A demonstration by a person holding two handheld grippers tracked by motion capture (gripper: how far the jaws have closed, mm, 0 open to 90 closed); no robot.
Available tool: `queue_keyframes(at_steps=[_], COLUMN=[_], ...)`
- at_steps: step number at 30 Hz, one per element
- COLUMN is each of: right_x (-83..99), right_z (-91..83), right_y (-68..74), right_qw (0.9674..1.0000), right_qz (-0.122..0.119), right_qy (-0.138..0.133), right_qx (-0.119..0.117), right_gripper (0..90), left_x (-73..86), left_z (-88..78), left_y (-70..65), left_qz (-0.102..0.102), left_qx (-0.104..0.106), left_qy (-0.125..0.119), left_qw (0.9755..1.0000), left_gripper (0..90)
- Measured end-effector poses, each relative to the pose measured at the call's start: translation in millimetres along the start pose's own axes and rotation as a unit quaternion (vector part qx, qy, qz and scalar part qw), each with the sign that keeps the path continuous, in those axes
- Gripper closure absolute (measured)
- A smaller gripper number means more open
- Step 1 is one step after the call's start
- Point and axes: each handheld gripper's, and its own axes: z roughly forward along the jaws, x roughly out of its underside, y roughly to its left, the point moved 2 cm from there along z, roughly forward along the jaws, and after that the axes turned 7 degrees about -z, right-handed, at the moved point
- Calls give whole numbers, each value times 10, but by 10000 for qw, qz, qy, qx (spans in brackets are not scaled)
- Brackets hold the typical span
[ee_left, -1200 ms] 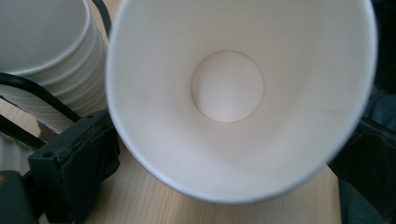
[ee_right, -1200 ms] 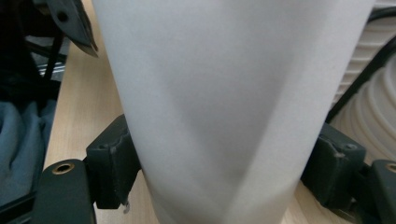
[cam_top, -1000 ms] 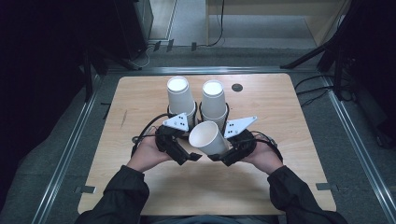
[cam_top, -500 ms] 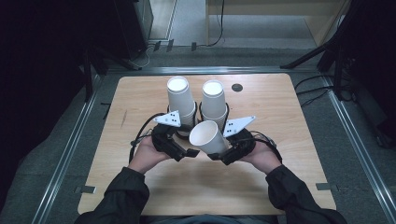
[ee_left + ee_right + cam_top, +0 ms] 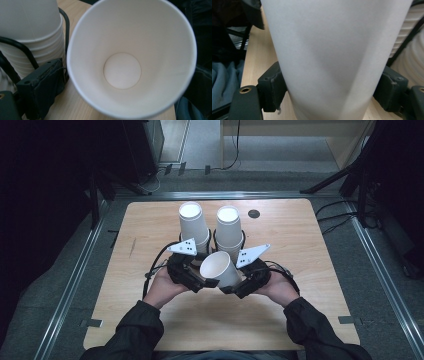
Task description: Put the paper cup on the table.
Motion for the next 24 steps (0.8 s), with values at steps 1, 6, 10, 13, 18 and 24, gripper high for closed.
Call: queue_keyframes(at_steps=[1,6,10,13,18,24], right_x=[-6,-19,-21,-27,-35,-31], right_z=[11,43,55,62,82,67], right_y=[6,12,17,20,39,37], right_qw=[10000,10000,9999,9999,9998,9999], right_qz=[-6,-17,-46,-83,-91,-113], right_qy=[14,-40,-72,-77,-32,18], right_qx=[-4,-55,-107,-119,-145,-102], right_gripper=[221,222,222,222,226,228], left_x=[-1,6,-1,2,6,-10], left_z=[10,49,57,79,59,62], left_y=[-5,-17,-28,-35,-80,-89], left_qz=[-35,32,60,-12,119,176], left_qx=[30,-26,-22,70,44,-13], left_qy=[-31,-46,-136,-173,-194,-118], left_qw=[10000,10000,9999,9998,9997,9998], left_gripper=[0,0,0,1,95,154])
